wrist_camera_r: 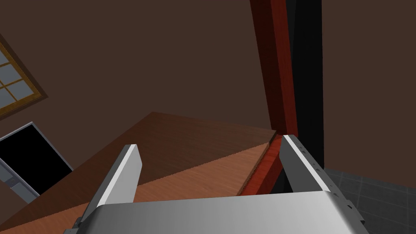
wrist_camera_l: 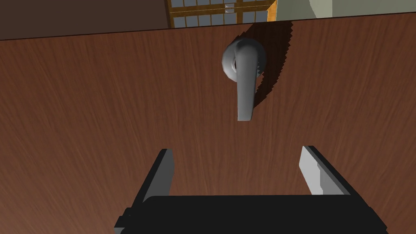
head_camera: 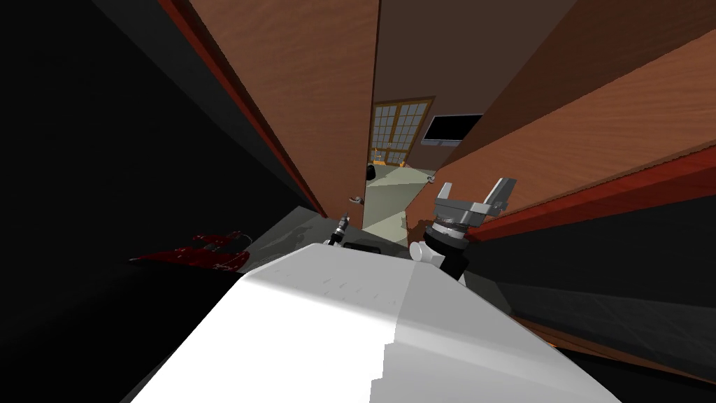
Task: Push the door open
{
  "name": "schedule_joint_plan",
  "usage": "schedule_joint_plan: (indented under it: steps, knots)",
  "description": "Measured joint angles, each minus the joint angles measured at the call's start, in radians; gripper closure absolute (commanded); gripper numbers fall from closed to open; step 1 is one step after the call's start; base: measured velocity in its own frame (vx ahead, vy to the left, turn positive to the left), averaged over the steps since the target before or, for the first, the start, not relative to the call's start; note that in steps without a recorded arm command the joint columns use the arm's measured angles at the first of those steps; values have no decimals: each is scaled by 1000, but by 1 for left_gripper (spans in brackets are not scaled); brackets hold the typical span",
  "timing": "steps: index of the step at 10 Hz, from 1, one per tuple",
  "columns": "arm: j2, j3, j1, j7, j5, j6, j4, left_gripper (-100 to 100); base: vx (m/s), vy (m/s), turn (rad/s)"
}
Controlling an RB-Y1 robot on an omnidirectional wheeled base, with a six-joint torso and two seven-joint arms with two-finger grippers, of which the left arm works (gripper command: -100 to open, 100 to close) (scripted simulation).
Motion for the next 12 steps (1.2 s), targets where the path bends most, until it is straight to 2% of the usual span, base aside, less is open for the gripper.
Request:
schedule_joint_plan:
  steps: [3,8,12]
  knots:
    - [-4,-11,-14,2,2,-13,54,-100,77,45,-23]
    - [-6,-1,-29,-2,5,-18,77,-100,164,-29,-23]
    - [-16,11,-46,-7,8,-25,104,-100,202,-29,-30]
